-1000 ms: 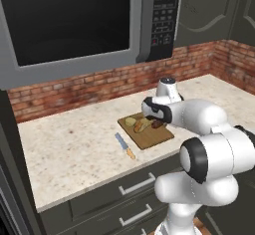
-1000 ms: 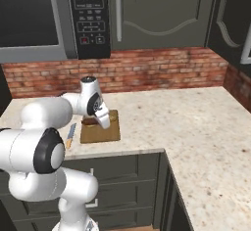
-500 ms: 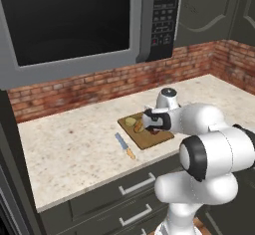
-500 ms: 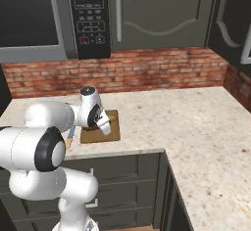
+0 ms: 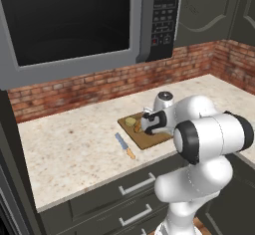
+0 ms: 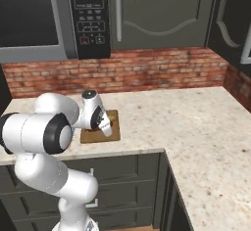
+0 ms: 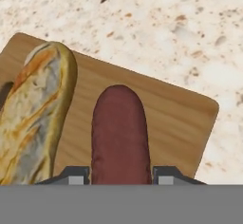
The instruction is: Retrieve the sausage and cheese from the fridge and place them on the cutting board on the counter.
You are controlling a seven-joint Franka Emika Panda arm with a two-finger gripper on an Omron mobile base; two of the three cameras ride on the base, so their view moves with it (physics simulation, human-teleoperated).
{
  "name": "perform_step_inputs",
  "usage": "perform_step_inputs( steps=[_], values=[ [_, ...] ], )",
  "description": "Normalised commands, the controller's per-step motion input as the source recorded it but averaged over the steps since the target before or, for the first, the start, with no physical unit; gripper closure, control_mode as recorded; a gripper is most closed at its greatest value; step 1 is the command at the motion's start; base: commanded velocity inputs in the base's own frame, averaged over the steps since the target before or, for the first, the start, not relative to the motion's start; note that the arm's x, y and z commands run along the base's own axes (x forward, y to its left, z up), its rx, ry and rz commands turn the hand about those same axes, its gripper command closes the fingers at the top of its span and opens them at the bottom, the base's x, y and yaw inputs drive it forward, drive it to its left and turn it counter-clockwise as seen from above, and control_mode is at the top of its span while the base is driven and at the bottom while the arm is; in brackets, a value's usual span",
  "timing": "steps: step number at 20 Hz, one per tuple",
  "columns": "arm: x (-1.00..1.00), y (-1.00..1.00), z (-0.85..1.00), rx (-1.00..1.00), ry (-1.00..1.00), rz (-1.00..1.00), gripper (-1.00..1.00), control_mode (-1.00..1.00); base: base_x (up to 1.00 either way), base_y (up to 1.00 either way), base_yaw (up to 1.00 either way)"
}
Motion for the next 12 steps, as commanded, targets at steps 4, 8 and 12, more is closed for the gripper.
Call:
perform_step_inputs(
  steps=[4,8,12],
  values=[
    [-0.08,0.0,0.0,0.0,0.07,-0.1,-1.0,-1.0,0.0,0.0,0.0],
    [0.02,0.01,0.16,0.0,0.0,-0.11,-1.0,-1.0,0.0,0.0,0.0],
    [0.04,0.11,0.45,-0.03,-0.05,-0.14,-1.0,-1.0,0.0,0.0,0.0]
  ],
)
